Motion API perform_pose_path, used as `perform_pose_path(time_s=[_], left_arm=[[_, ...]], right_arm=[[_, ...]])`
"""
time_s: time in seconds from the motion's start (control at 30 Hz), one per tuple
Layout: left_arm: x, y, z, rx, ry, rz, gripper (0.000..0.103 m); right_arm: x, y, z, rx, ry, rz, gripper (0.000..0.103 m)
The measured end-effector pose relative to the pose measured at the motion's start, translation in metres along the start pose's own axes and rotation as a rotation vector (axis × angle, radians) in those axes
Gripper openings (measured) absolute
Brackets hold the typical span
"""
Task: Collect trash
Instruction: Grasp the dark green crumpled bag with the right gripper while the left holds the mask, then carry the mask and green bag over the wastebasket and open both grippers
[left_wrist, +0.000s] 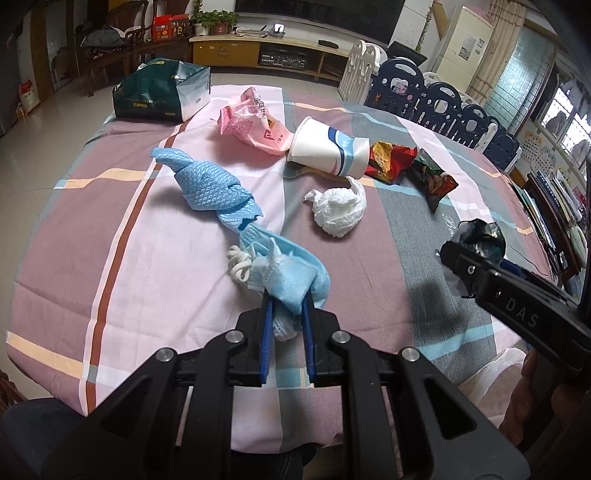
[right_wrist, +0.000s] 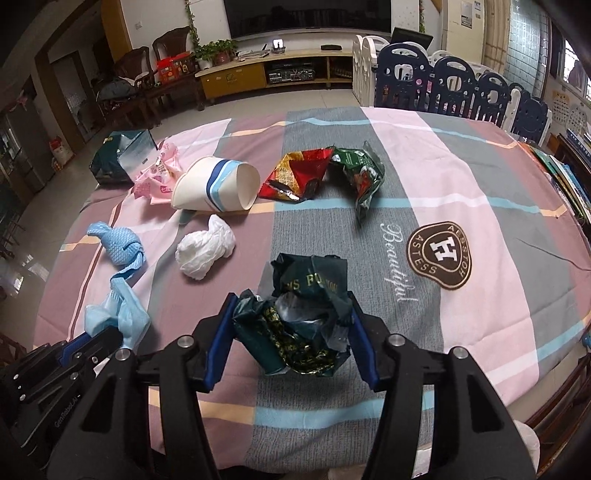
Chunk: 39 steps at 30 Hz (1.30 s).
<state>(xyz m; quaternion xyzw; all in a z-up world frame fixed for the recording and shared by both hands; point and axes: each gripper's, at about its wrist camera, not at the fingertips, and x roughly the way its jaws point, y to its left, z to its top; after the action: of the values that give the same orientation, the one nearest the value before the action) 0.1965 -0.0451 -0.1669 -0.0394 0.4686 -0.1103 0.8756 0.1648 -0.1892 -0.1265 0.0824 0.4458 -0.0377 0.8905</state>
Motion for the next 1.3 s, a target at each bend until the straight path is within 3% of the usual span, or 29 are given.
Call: perform_pose_path(time_s=[0.8,1.03,1.2,1.3], left_arm=[[-0.001,0.001,0.001,-0.008,-0.003,-0.008,0.015],[-0.007,0.004,0.0,-0.022,-0.012,-0.054,0.015],[-0.015,0.009,-0.002,-0.054,-0.009,-0.184,0.014],[-0.02,0.011,-0.004,-0.07,-0.011,-0.222,0.014]], right_arm=[[-0.006,-0.001,-0.011,0.001,-0.006,0.016,0.056],[-0.064,-0.023,-0.016,0.032,-0.089,0.053,0.056],[-0.136,-0.055,-0.04,0.054,-0.156,0.06,0.056],[-0.161,-0.073,-0.068,0.023,-0.146,0.025,0.056]])
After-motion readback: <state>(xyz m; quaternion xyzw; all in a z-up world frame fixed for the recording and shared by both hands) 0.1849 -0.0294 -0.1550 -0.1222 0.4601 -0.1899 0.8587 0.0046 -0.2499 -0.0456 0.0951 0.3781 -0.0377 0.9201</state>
